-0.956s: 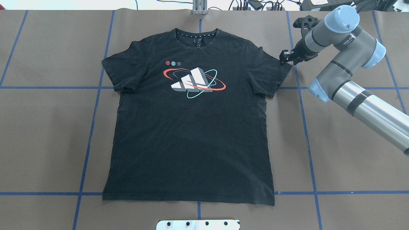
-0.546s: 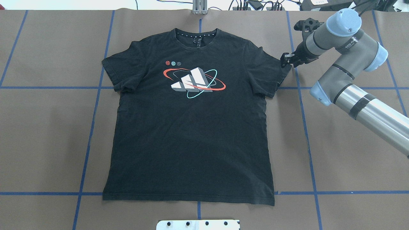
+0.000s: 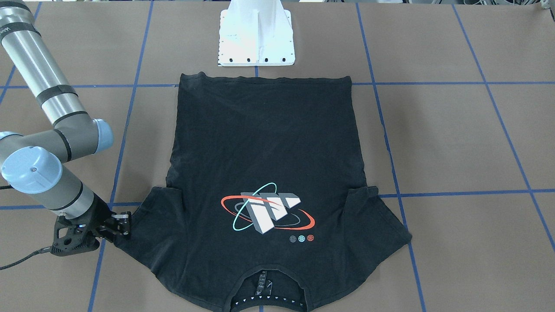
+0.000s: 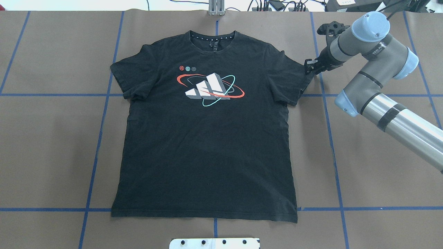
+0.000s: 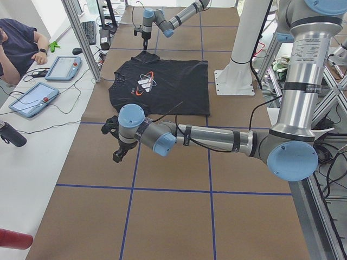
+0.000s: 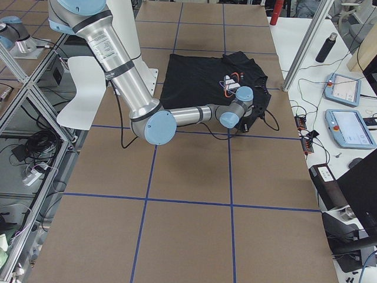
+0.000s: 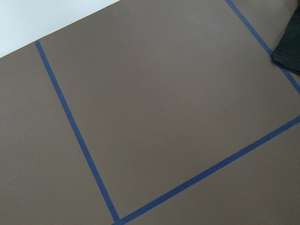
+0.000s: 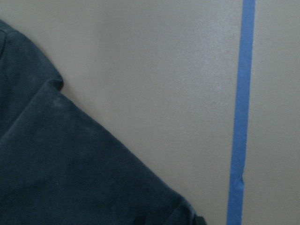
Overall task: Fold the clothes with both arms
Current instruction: 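Move the right gripper to the sleeve nearest it and grasp it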
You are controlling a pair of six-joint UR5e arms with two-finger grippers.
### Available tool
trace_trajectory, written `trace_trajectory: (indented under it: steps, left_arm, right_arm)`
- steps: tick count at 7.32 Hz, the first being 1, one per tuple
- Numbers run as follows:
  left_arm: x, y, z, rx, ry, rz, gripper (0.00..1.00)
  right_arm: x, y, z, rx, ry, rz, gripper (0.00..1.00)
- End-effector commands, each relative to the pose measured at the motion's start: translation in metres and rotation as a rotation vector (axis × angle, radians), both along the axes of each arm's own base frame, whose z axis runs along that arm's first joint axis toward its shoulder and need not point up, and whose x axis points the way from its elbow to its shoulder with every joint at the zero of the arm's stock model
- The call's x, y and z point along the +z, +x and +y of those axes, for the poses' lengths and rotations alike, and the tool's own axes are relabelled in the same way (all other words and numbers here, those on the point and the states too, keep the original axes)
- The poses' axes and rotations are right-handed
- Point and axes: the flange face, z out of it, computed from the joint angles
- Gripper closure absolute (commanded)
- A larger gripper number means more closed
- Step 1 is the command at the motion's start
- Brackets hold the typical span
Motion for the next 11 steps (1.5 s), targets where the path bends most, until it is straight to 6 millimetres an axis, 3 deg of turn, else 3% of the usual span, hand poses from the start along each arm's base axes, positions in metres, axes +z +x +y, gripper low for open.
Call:
trace_trajectory:
  steps: [1, 2, 3, 4, 7, 8, 10, 11]
  left_arm:
    - [0.000, 0.000, 0.000, 0.000, -0.001, 0.000, 0.00]
    - [0.000, 0.000, 0.000, 0.000, -0.001, 0.000, 0.00]
    - [0.000, 0.000, 0.000, 0.000, 0.001, 0.000, 0.00]
    - [0.000, 0.000, 0.000, 0.000, 0.001, 0.000, 0.00]
    - [0.000, 0.000, 0.000, 0.000, 0.001, 0.000, 0.00]
    - [0.000, 0.000, 0.000, 0.000, -0.001, 0.000, 0.00]
    - [0.001, 0.000, 0.000, 0.000, -0.002, 0.000, 0.00]
    - [0.002, 0.000, 0.000, 0.000, -0.002, 0.000, 0.00]
  right_arm:
    - [-0.001, 0.000, 0.001, -0.003, 0.002, -0.001, 0.67]
    - [-0.001, 0.001, 0.000, -0.003, 0.001, -0.003, 0.86]
    - [0.002, 0.003, 0.000, -0.001, -0.002, -0.002, 0.98]
    - [0.003, 0.005, 0.003, -0.003, -0.001, -0.004, 1.00]
    - [-0.019, 0.007, 0.007, -0.001, 0.021, -0.024, 1.00]
    - [-0.049, 0.006, 0.005, -0.001, 0.006, -0.017, 1.00]
    - [-0.144, -0.011, 0.001, 0.022, -0.071, 0.003, 1.00]
    - [-0.167, -0.049, 0.012, 0.034, -0.101, 0.001, 1.00]
